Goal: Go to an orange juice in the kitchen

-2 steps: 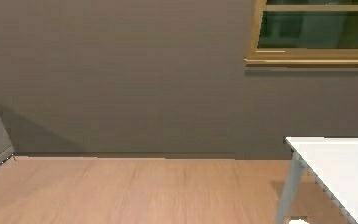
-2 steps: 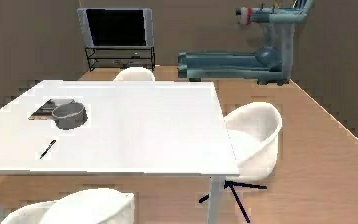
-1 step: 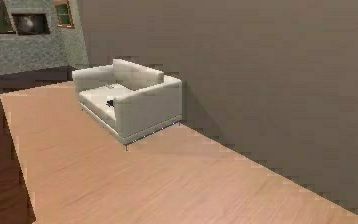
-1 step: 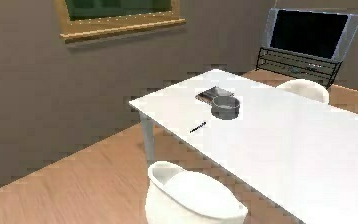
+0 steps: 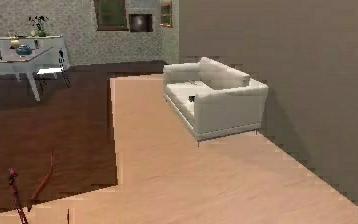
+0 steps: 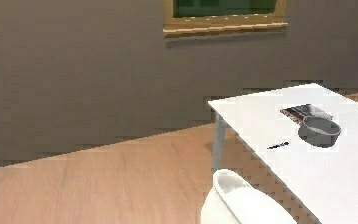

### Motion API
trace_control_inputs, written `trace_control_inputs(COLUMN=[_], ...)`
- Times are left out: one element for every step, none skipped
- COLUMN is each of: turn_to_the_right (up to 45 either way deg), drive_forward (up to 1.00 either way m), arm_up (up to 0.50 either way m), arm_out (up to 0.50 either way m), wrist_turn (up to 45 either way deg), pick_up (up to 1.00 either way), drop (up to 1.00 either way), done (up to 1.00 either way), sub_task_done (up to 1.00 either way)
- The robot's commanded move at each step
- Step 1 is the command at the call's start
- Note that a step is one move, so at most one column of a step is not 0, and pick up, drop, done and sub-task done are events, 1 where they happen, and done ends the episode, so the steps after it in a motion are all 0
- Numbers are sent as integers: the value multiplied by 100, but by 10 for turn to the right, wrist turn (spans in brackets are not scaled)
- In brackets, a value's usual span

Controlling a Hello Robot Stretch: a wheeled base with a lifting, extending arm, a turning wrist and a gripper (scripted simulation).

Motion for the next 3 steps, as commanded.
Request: trace_control_inputs(turn_to_the_right=[0,-270,0], drive_forward=[80,0,100], arm_up=[0,0,0], arm_out=[0,0,0], wrist_turn=[0,0,0], pick_up=[0,0,0], drop=[0,0,0], done=[0,0,0], sub_task_done=[0,0,0])
